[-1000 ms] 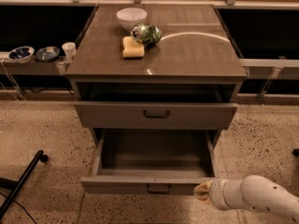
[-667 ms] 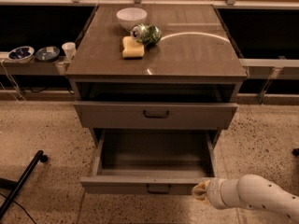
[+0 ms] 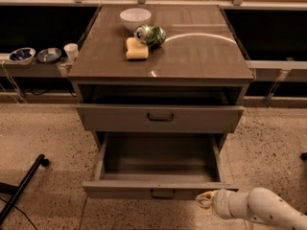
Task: Close middle drawer
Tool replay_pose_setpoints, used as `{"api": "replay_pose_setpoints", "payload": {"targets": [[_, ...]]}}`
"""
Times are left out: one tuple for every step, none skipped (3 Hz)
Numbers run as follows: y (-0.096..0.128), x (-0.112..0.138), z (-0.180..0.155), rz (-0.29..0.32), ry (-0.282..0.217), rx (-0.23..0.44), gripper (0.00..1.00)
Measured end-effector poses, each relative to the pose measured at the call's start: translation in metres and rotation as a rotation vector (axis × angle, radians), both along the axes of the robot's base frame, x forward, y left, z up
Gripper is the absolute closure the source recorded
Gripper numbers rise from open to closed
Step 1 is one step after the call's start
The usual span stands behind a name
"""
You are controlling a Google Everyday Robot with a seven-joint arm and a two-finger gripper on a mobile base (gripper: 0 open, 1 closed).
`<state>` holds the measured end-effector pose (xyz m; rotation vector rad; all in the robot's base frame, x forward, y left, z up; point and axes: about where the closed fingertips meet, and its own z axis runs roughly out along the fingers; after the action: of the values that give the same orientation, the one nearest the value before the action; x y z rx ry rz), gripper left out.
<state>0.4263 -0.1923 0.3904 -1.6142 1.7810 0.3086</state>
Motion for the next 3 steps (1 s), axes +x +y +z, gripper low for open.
{"api": "replay_pose_setpoints", "payload": {"targets": [[0.0, -0.003, -0.004, 0.008, -0.053, 0.085, 1.0], [0.013, 0.004, -0.005, 0.032, -0.09, 0.159, 1.0], [0.022, 0.022, -0.009, -0.034, -0.112, 0.179, 1.0]]}}
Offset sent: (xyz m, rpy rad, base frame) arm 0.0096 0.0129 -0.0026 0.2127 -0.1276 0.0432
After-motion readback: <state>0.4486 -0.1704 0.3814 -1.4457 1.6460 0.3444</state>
